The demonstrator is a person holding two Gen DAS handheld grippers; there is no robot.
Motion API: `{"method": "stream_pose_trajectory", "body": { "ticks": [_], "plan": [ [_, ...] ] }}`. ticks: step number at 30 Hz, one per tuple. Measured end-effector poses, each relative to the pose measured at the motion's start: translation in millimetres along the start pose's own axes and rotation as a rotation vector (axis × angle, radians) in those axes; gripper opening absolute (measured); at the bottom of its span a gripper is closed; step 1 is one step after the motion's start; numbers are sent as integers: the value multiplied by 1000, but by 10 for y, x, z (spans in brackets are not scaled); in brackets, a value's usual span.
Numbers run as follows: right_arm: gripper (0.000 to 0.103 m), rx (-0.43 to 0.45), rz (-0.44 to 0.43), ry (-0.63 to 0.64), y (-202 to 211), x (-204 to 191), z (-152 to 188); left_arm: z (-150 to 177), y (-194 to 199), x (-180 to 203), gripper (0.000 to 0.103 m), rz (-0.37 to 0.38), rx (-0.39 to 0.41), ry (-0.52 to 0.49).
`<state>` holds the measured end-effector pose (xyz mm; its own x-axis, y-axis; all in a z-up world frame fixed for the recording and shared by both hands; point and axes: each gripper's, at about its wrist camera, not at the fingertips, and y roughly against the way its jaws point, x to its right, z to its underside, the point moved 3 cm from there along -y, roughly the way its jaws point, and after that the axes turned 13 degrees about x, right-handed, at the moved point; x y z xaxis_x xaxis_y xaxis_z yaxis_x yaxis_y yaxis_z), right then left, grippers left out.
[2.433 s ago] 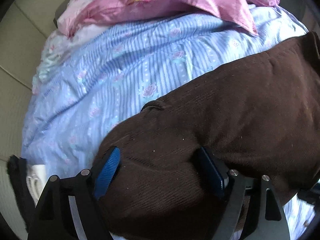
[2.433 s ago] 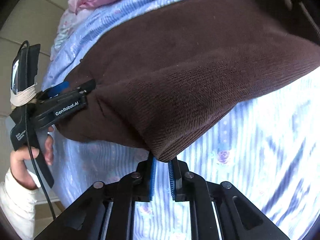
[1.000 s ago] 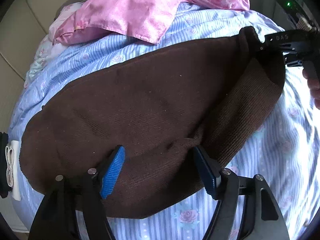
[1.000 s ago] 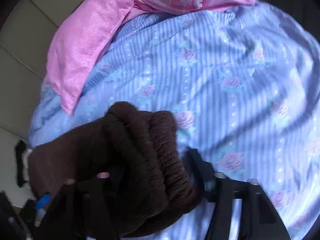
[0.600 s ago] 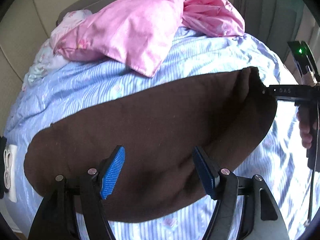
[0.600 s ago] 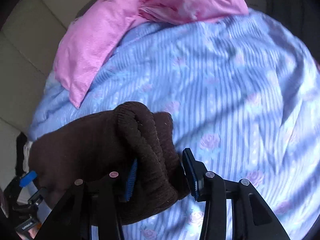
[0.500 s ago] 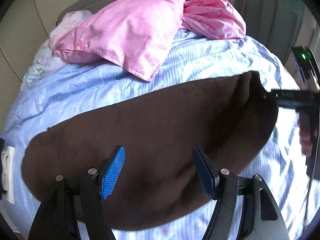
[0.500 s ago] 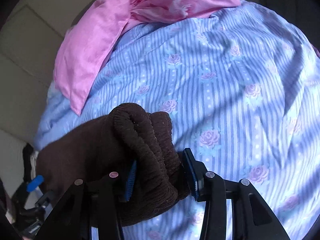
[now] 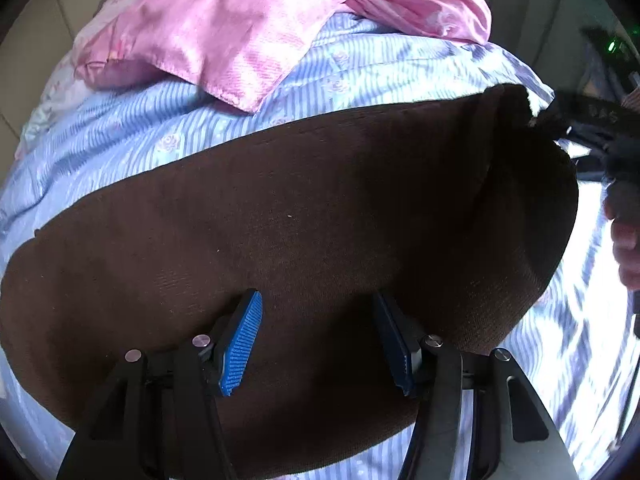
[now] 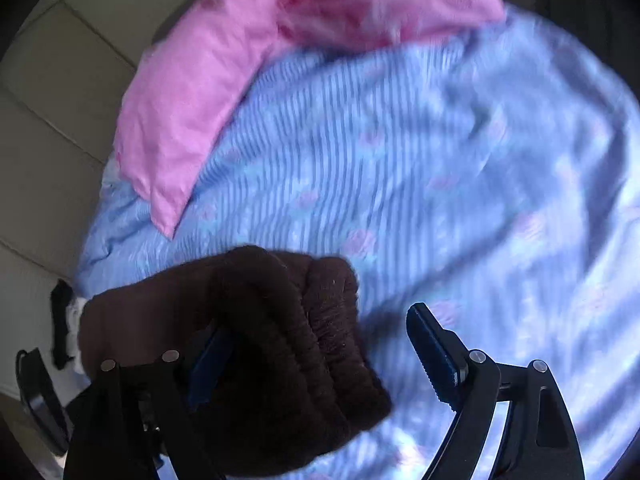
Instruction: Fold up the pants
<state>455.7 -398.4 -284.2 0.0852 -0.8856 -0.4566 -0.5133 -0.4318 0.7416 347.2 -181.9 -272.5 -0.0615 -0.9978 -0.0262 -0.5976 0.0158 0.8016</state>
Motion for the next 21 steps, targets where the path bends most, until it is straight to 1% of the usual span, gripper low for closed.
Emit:
{"method": "stream_pose_trajectory", "body": {
  "ticks": [2, 3, 4, 5, 6, 7, 9, 11, 12, 13, 14, 15, 16, 18, 20, 21],
  "plan": [
    [83, 2, -11, -60, -40, 83, 64, -3, -21, 0, 57, -1, 1, -3],
    [75, 3, -16, -84, -31, 102, 85, 3, -30, 16, 57, -3, 0, -8],
    [70, 1, -33, -108, -19, 120, 109, 13, -37, 33, 56, -9, 3, -12],
    [57, -7, -50, -133, -7, 140, 134, 26, -45, 50, 56, -15, 5, -16],
    [52, -14, -51, -156, 5, 159, 155, 51, -61, 80, 56, -27, 6, -21],
    [51, -15, -46, -162, 19, 162, 161, 76, -76, 110, 56, -38, 8, -33],
    [43, -9, -25, -156, 88, 97, 128, 87, -98, 158, 57, -56, 13, -71],
    [38, 16, 11, -100, 235, -51, 90, 35, -63, 150, 56, -45, -8, -90],
    [37, 27, 49, -55, 306, -181, 64, -10, -25, 113, 56, -31, -18, -70],
    [37, 45, 79, -16, 397, -313, 41, -61, 65, 40, 55, -21, -14, -28],
    [36, 70, 109, 27, 527, -490, 8, -103, 171, -36, 55, -20, 6, 12],
    [36, 90, 130, 57, 639, -609, -22, -155, 344, -163, 55, -28, 44, 57],
    [36, 109, 151, 85, 743, -751, -47, -187, 476, -269, 56, -43, 69, 78],
    [36, 144, 197, 123, 940, -1082, -98, -231, 731, -531, 56, -96, 92, 93],
    [36, 170, 213, 143, 1101, -1456, -81, -248, 950, -851, 55, -143, 91, 113],
    [36, 173, 214, 153, 1141, -1586, -61, -252, 1017, -968, 56, -155, 89, 121]
  ]
}}
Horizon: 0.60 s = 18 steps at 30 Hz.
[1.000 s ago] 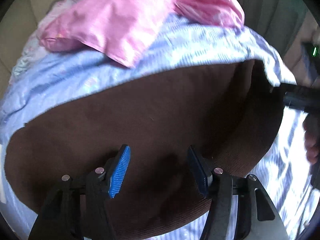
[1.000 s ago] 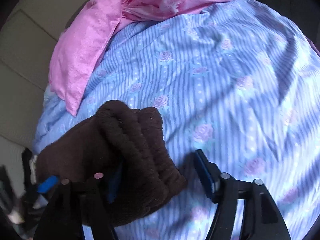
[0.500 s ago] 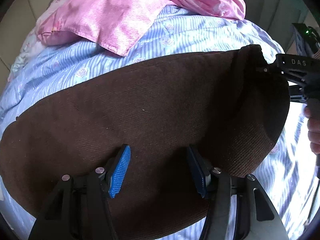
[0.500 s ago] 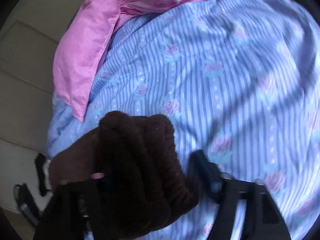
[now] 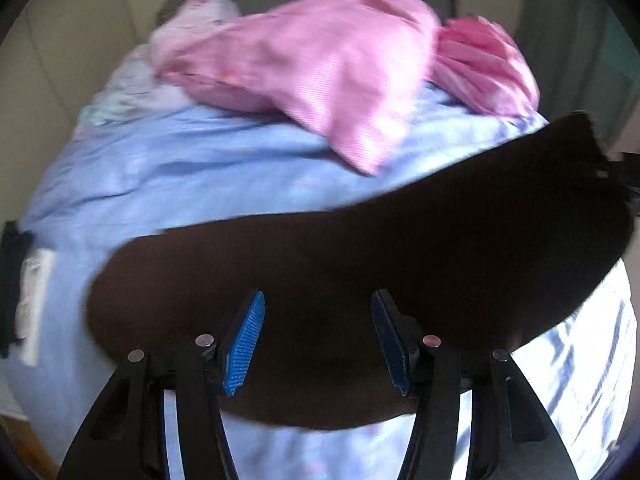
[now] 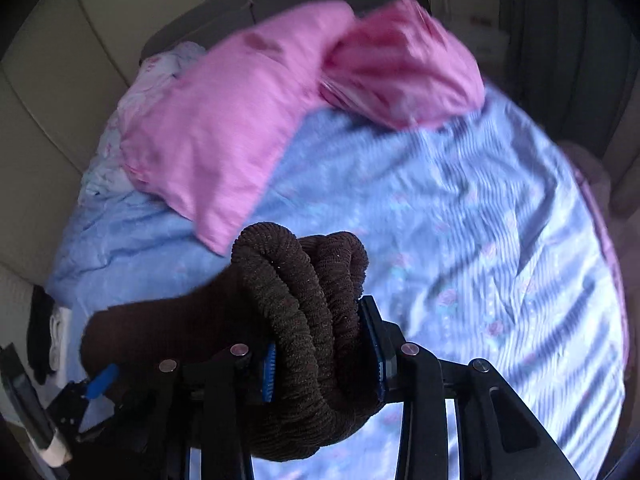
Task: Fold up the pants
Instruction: 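Lift the cuffs with the right tool and fold them toward the waistband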
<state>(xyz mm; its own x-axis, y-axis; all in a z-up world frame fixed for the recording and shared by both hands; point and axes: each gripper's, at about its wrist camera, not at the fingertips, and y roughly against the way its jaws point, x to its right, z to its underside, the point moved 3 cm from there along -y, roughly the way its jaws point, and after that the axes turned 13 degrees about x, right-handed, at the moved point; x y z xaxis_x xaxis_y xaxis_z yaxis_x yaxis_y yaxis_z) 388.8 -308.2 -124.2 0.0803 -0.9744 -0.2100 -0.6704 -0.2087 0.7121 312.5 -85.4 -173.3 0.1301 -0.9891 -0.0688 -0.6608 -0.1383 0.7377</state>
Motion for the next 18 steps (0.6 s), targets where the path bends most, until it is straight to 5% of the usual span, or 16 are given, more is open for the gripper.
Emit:
{"method": "stream_pose_trajectory", "body": {
  "ticks": [11, 18],
  "plan": [
    [34, 4, 45, 95, 298, -1616, 78, -222, 638, -1411, 59, -11, -8, 113],
    [32, -29, 72, 144, 175, -2496, 255, -77, 799, -2161, 59, -23, -40, 90]
  ]
}}
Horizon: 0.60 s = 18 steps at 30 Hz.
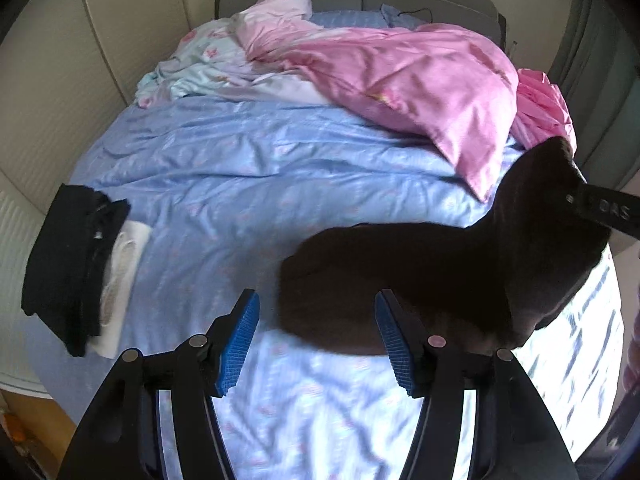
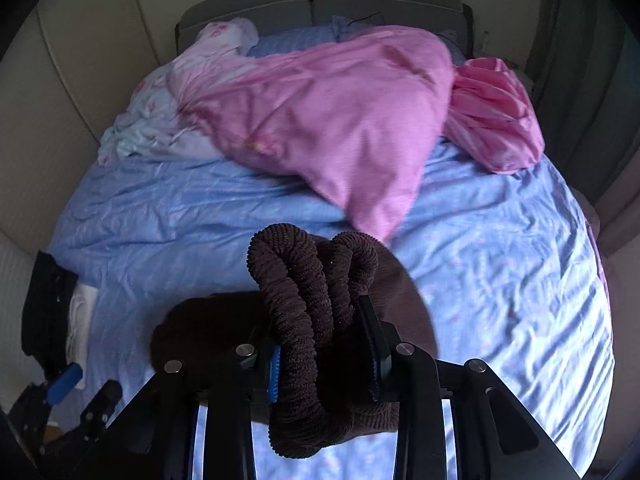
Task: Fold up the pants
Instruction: 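Lift the cuffs with the right tool and fold them toward the waistband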
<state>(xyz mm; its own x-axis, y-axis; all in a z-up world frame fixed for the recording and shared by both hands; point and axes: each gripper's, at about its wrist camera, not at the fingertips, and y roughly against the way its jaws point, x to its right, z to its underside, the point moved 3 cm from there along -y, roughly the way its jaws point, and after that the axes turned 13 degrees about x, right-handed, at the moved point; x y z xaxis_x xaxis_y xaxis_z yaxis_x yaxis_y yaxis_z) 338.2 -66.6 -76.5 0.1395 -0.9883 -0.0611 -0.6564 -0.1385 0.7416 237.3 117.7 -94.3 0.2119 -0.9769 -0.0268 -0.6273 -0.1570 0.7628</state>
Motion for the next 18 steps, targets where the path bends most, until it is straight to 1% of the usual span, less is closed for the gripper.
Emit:
{"method": "stream_pose_trajectory", "body": {
  "ticks": [7, 14, 18],
  "plan": [
    [32, -43, 61, 37, -158, -668, 114, 65, -33, -610, 59, 16, -14, -39],
    [32, -120, 68, 124, -496, -1324, 389, 253, -212, -1035, 59, 20, -51, -15],
    [32, -152, 71, 202, -702, -1676, 535, 365, -310, -1232, 59, 2, -75, -9]
  ]
}}
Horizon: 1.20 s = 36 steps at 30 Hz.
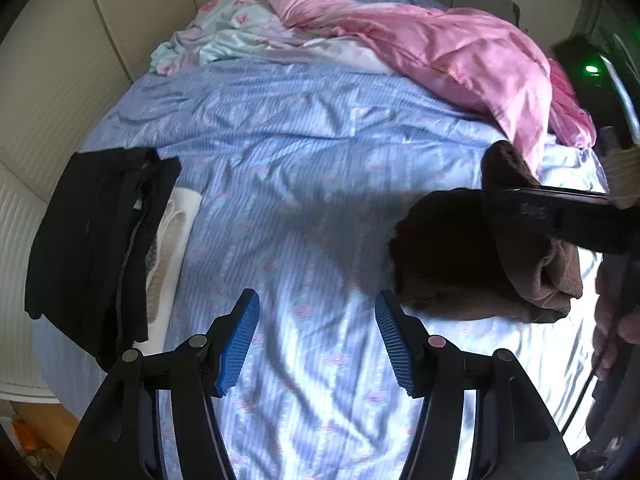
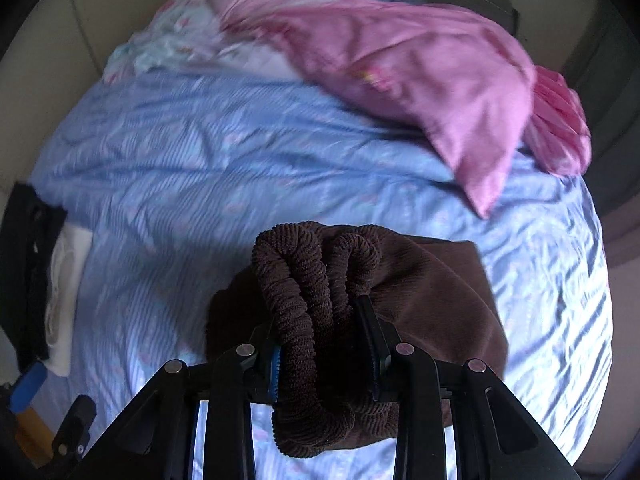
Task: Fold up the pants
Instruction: 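Lift the cuffs with the right tool and fold them toward the waistband, then lay the cuffs on the bundle and open the right tool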
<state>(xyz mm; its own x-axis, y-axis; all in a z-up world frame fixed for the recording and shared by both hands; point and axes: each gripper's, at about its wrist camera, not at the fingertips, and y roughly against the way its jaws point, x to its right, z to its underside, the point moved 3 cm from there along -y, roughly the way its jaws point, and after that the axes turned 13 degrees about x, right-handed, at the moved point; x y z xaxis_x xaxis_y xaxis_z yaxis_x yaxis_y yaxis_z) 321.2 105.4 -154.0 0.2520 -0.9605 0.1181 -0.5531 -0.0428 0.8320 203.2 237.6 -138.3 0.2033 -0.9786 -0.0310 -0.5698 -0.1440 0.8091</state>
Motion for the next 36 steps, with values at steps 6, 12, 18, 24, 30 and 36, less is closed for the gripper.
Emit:
{"method": "stream_pose_trajectory", "body": {
  "ticks": [6, 12, 18, 24, 30, 36],
  "plan": [
    [32, -53, -13, 18, -147, -302, 68, 74, -103, -223, 59, -13, -22, 24],
    [39, -80, -80, 19, -247, -504, 126, 94, -134, -392, 59, -43, -24, 64],
    [64, -47, -234, -73, -50, -573, 134, 61, -23, -540, 65, -86, 3, 80],
    [75, -54, -364, -170, 242, -466, 122, 27, 180, -649, 67, -143, 45, 101],
    [75, -181, -303, -210, 377, -270, 52, -61, 322, -566, 70, -158, 67, 119],
    [75, -88, -281, -113, 786, -316, -143, -204, 475, -315, 73, -144, 103, 93]
  ]
}}
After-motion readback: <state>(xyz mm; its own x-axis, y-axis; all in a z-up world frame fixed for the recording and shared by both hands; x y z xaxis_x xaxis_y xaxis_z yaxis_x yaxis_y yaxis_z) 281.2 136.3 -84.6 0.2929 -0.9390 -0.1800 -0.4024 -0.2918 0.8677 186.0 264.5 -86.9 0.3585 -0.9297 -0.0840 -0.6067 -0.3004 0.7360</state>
